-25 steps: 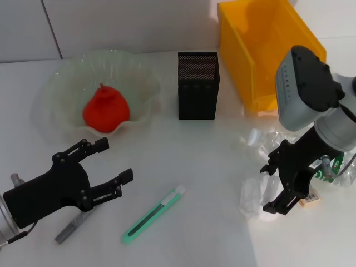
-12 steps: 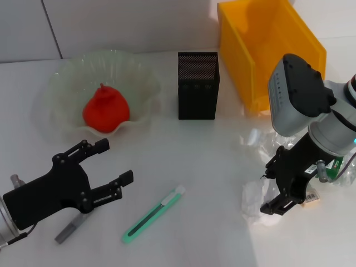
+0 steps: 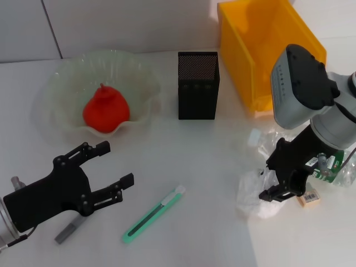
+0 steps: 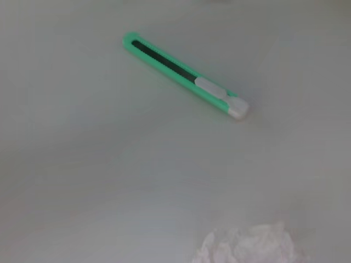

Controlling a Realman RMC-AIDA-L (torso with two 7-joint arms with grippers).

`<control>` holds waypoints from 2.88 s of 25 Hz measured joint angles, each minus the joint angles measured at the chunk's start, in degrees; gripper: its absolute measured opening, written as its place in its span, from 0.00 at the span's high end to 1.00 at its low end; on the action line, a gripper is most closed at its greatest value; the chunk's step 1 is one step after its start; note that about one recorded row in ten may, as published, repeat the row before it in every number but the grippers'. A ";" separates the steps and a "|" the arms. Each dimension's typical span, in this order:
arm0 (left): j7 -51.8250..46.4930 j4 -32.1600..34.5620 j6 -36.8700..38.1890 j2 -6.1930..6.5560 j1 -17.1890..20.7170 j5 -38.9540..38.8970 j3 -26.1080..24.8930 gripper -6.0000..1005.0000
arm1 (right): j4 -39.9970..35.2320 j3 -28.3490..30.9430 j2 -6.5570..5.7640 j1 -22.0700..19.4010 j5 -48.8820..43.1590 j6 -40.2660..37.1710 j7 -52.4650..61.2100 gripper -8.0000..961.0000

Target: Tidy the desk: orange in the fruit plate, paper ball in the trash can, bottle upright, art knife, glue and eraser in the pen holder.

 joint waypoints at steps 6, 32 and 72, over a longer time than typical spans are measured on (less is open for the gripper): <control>0.00 0.00 0.03 0.00 -0.21 0.09 0.00 0.14 | -4.90 3.94 -0.16 0.38 0.03 -0.95 2.40 0.63; 0.97 0.01 1.52 -0.06 -0.14 0.10 -0.18 0.14 | -5.76 14.02 -0.27 1.47 -6.76 34.15 3.60 0.55; 0.96 -0.01 -1.02 -0.07 -0.77 0.12 -0.44 0.14 | -16.14 10.80 -0.42 2.16 -17.17 -5.19 23.99 0.16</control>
